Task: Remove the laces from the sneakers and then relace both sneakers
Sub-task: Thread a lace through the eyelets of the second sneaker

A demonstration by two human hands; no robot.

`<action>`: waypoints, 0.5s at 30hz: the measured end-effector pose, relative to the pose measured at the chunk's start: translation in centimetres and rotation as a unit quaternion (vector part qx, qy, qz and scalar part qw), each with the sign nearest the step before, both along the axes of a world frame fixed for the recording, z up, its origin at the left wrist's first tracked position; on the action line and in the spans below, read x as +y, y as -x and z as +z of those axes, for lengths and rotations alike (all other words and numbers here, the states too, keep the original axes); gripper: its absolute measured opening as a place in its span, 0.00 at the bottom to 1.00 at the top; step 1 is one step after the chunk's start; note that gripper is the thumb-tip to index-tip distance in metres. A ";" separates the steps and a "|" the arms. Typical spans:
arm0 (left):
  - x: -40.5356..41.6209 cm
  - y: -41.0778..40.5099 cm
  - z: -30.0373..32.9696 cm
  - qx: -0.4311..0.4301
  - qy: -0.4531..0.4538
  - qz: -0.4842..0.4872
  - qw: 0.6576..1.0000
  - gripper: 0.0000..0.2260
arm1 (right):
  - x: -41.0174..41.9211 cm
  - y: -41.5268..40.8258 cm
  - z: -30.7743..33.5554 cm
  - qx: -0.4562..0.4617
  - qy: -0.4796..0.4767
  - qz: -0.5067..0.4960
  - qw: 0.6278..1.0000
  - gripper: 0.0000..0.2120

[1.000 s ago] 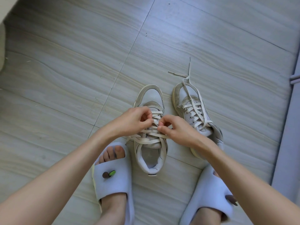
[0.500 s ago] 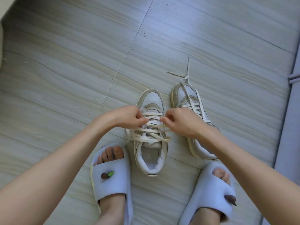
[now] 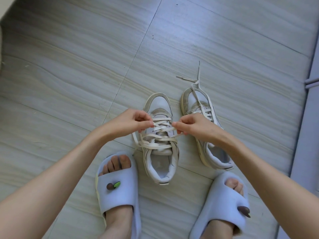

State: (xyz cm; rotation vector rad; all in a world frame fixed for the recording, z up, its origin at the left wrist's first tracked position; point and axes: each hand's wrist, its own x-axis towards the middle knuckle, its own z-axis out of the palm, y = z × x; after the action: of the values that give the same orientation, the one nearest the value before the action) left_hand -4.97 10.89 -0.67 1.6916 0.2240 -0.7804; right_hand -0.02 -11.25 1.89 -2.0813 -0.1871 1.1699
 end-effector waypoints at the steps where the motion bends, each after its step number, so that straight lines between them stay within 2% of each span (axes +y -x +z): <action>1: 0.0 -0.1 0.2 -0.001 -0.003 -0.004 1.000 0.05 | 0.1 0.0 0.2 0.011 -0.021 -0.016 1.000 0.18; 3: -0.3 -0.2 0.6 0.001 0.015 0.001 1.000 0.05 | 0.4 0.0 0.3 0.049 -0.079 -0.050 0.994 0.17; 5: -0.5 -0.2 0.7 0.004 0.032 0.019 0.999 0.05 | 0.6 0.1 0.3 0.051 -0.097 -0.060 0.992 0.15; 9: 0.0 0.0 0.8 0.007 -0.013 0.023 1.000 0.05 | 0.5 -0.4 0.4 -0.040 -0.013 -0.009 0.999 0.15; 15: -0.2 -0.4 0.9 0.055 -0.028 0.016 0.998 0.07 | 1.0 -0.7 0.9 -0.071 0.009 0.018 0.997 0.17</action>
State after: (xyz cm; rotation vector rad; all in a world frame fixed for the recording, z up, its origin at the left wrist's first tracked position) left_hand -4.59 10.70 0.21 1.6961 0.3512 -0.8523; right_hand 0.66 -10.30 2.81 -2.1867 -0.2836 1.0482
